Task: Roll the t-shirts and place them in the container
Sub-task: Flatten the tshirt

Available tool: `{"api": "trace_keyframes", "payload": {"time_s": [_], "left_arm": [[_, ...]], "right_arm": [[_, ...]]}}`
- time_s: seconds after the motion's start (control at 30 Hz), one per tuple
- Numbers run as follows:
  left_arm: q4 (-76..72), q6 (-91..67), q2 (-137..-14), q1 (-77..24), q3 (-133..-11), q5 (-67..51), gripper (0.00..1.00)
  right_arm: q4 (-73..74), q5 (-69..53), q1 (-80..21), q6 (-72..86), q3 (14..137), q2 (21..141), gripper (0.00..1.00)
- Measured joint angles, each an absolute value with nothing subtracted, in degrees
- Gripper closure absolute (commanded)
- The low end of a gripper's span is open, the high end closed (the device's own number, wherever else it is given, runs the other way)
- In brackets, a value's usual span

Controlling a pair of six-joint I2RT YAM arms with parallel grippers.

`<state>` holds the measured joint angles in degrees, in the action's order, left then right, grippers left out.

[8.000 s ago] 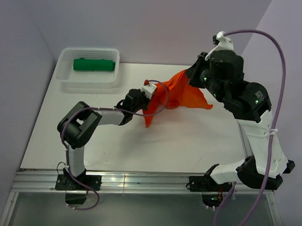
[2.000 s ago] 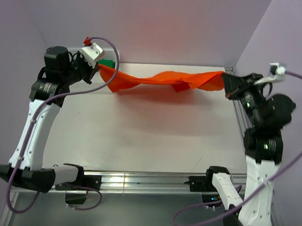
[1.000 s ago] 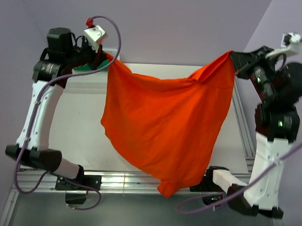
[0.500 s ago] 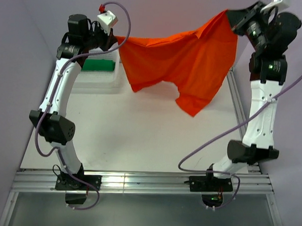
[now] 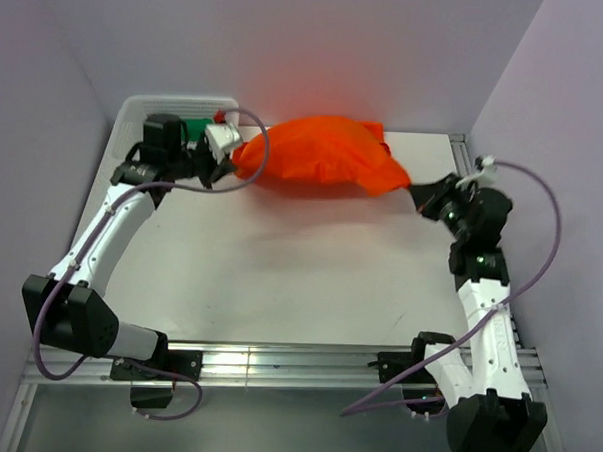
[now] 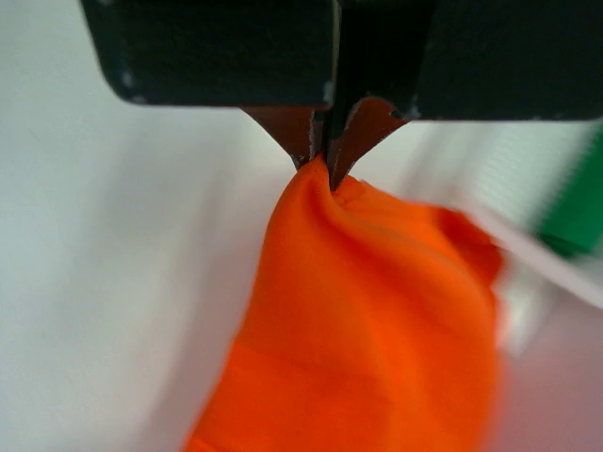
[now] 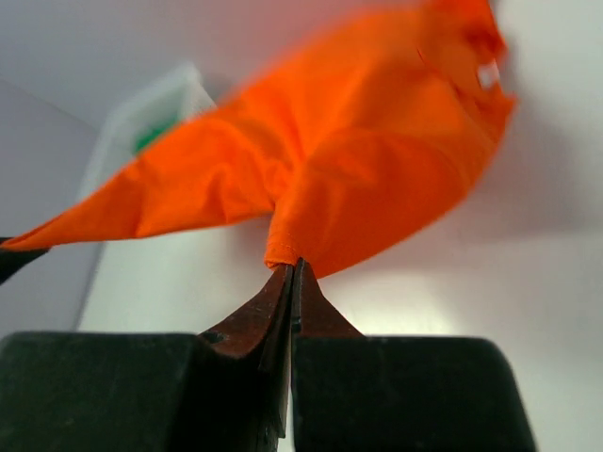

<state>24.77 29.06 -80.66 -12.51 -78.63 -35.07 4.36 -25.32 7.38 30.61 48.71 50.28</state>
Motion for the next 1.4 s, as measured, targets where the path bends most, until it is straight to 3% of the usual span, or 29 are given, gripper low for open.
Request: {"api": "trace_keyframes", "payload": {"time_s": [0.13,0.27,0.63,1.0,1.4], "left_arm": [[31.9,34.2,-80.1,-14.4,-68.6,-36.6,1.00],[38.5,38.6,-80.1,-16.2,-64.1,-37.4,1.00],[42.8,43.3,-76.3,-28.0,-49.7,-30.3,1.00],[42.5,42.7,-70.0,-28.8,-41.2,-25.2,1.00],[42.2,42.0,-69.6,-30.0,-39.8,-23.2,1.00]], "right_arm": [[9.2,-22.0,5.9,30.0,36.4,47.1,1.00],[16.6,-16.6,5.5,27.8,32.4,43.0,1.00],[22.7,-9.8,2.9,29.7,29.4,39.6,1.00],[30.0,3.7,1.7,37.9,29.4,37.9,1.00],[31.0,10.4,1.7,36.3,33.6,41.7,1.00]]}}
